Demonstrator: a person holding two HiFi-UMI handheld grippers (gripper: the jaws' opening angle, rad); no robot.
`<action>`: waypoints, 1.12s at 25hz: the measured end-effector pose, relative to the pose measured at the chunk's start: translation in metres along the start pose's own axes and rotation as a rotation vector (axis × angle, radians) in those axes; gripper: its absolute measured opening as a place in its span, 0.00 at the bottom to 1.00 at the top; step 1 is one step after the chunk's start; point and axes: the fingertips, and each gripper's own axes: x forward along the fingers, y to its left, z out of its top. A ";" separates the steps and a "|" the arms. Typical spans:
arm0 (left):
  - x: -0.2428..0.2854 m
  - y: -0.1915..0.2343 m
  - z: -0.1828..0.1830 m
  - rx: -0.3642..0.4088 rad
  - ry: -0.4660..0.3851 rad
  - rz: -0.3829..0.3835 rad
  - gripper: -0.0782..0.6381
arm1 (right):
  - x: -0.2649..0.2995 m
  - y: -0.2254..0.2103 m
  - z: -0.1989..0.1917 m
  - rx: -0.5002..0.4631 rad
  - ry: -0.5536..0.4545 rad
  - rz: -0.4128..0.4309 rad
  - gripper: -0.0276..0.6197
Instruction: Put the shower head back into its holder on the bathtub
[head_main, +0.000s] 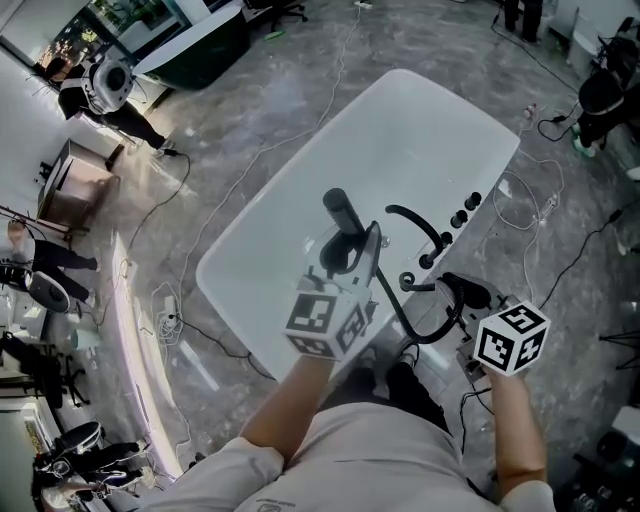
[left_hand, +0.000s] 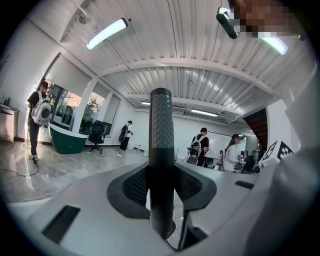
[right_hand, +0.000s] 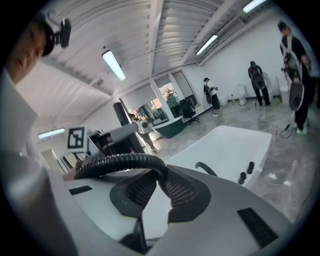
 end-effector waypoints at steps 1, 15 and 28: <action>0.000 0.001 -0.001 -0.001 0.004 -0.002 0.28 | 0.001 -0.009 -0.008 -0.030 0.030 -0.059 0.15; 0.009 -0.009 -0.018 -0.010 0.044 -0.064 0.28 | -0.014 -0.029 -0.071 0.020 0.219 -0.144 0.15; 0.020 -0.020 -0.046 0.023 0.155 -0.150 0.28 | -0.004 -0.046 -0.082 -0.263 0.344 -0.284 0.15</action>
